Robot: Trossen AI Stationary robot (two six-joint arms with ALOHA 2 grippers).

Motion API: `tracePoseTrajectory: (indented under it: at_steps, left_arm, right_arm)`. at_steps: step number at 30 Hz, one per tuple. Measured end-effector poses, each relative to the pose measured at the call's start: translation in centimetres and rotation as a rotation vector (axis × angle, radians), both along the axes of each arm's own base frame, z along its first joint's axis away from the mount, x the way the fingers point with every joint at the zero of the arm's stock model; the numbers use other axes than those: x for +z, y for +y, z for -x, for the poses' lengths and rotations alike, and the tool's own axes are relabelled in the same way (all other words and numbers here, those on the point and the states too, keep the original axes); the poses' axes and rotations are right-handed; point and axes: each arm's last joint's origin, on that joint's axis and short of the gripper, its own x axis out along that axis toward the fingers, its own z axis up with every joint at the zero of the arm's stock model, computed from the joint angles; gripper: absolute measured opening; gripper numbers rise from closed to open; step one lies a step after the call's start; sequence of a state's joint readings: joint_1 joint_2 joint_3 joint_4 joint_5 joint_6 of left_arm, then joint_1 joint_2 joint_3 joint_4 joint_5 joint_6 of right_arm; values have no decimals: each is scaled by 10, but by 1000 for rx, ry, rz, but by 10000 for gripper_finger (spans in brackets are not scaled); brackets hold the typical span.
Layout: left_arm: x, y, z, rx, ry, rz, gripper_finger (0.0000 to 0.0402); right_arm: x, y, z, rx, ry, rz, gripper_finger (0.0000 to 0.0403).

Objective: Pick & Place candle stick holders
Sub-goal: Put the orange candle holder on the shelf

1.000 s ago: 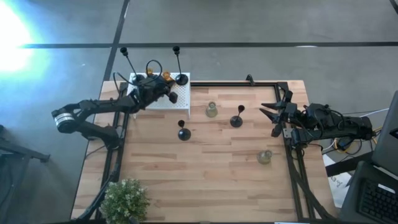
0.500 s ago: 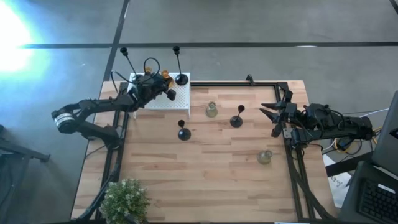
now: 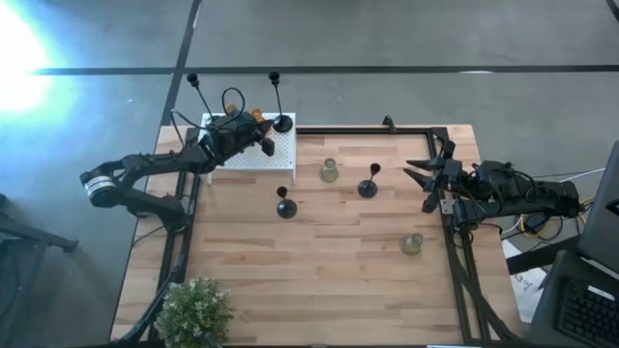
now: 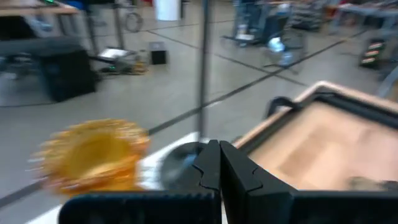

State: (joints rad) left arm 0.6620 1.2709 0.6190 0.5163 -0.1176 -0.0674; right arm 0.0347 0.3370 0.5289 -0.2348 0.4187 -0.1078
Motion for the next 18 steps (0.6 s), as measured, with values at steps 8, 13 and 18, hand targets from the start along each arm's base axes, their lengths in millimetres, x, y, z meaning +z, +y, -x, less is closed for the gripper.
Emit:
tracePoseTrajectory:
  at_steps: [8, 13, 18]
  left_arm:
    - [25, -20, 3, -159, -105, -14, 0]
    - [50, -41, 19, -158, -141, -14, 0]
    - [58, -55, 31, 58, -24, 30, 0]
  right_arm:
    - [-3, 0, 0, 0, 30, -4, 79]
    - [-6, 0, 0, -2, 50, -28, 75]
    - [-4, 0, 0, -2, 34, -21, 80]
